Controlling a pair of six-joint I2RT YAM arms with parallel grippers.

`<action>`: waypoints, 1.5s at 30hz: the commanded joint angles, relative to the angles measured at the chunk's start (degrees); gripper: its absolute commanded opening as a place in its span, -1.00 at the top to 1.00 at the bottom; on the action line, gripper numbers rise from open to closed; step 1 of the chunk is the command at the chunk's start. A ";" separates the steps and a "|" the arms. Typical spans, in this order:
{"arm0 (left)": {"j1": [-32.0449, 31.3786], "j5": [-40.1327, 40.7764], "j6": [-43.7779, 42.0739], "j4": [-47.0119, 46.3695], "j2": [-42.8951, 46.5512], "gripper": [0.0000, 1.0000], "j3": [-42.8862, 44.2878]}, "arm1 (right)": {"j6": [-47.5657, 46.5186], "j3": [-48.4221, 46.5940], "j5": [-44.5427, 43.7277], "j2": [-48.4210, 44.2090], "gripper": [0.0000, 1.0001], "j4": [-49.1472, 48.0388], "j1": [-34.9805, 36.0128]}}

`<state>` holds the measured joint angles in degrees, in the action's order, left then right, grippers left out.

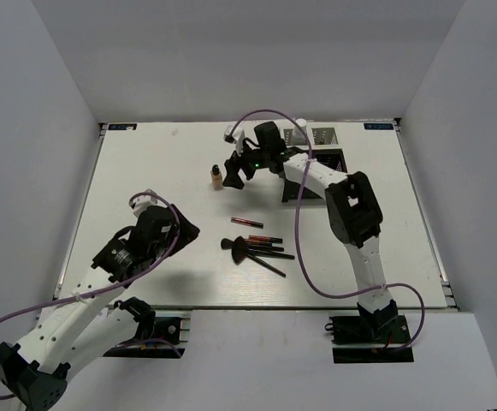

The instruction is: Organize the makeup

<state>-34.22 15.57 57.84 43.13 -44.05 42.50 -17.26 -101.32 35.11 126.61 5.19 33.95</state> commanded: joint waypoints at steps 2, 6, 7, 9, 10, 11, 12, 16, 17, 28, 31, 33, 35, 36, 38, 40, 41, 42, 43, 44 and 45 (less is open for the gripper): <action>0.20 2.53 2.18 6.16 2.65 -0.48 1.97 | 2.66 -5.46 -7.51 2.76 -0.78 -3.78 1.55; 0.20 3.41 2.89 8.72 4.24 -0.48 2.50 | 3.90 -8.89 -7.34 6.27 -0.78 -3.61 2.61; 0.20 3.50 3.06 9.42 4.41 -0.48 2.50 | 4.24 -9.07 -7.34 6.55 -0.78 -3.78 3.22; 0.20 3.76 3.15 9.86 4.41 -0.48 2.67 | 5.56 -9.77 -8.65 7.77 -0.78 -4.13 3.66; 0.20 3.85 2.98 9.86 4.24 -0.48 2.67 | 6.09 -9.78 -9.18 8.13 -0.78 -4.48 4.10; 0.20 3.85 2.98 9.86 4.24 -0.48 2.76 | 7.75 -9.78 -9.97 8.65 -0.78 -4.49 4.19; 0.20 3.76 2.98 9.86 4.06 -0.48 2.85 | 8.98 -9.86 -11.54 9.01 -0.78 -6.75 4.45; 0.20 4.02 2.62 10.12 2.49 -0.48 3.38 | 13.03 -10.13 -15.77 9.54 -0.78 -7.65 5.33; 0.20 4.20 2.54 10.30 2.22 -0.48 3.90 | 13.39 -10.21 -16.73 9.88 -0.78 -7.74 5.59; 0.20 4.99 2.36 11.45 2.04 -0.46 4.52 | 13.39 -11.27 -26.41 12.35 -0.35 -8.79 8.06; 0.20 4.99 2.36 11.36 2.04 -0.45 4.52 | 12.86 -11.18 -26.32 12.26 -0.10 -9.67 7.97; 0.20 4.99 2.36 11.18 2.04 -0.45 4.52 | 12.69 -10.57 -25.80 11.65 0.13 -10.02 7.71; 0.20 4.91 2.36 10.66 2.04 -0.45 4.26 | 11.55 -9.69 -24.14 9.81 0.42 -10.64 7.62; 0.20 4.82 2.27 10.31 2.30 -0.45 4.08 | 11.28 -8.64 -23.60 9.10 0.53 -10.90 7.27; 0.20 4.55 2.36 9.34 2.48 -0.45 3.56 | 10.41 -7.06 -20.81 5.68 0.87 -11.34 6.83; 0.20 4.55 2.27 8.72 2.83 -0.45 2.94 | 9.70 -3.73 -17.47 0.78 0.97 -11.87 6.04; 0.20 4.55 2.10 7.85 3.01 -0.44 2.76 | 9.35 -2.67 -14.66 -0.82 1.00 -12.04 5.51; 0.20 4.47 2.10 7.41 3.01 -0.44 2.50 | 9.17 -0.39 -13.42 -3.18 1.00 -12.22 5.07; 0.20 4.47 2.01 6.36 3.36 -0.44 1.98 | 9.43 0.76 -10.45 -7.12 1.00 -12.31 3.50; 0.20 4.29 1.75 5.83 3.45 -0.44 1.62 | 9.69 1.73 -9.37 -8.99 1.00 -12.22 3.05; 0.20 4.20 1.66 5.12 3.53 -0.43 1.27 | 10.05 2.61 -8.58 -12.58 1.00 -10.74 2.44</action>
<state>-34.22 19.11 60.03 51.05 -41.39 44.58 -6.61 -98.78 19.66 127.02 -0.95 38.94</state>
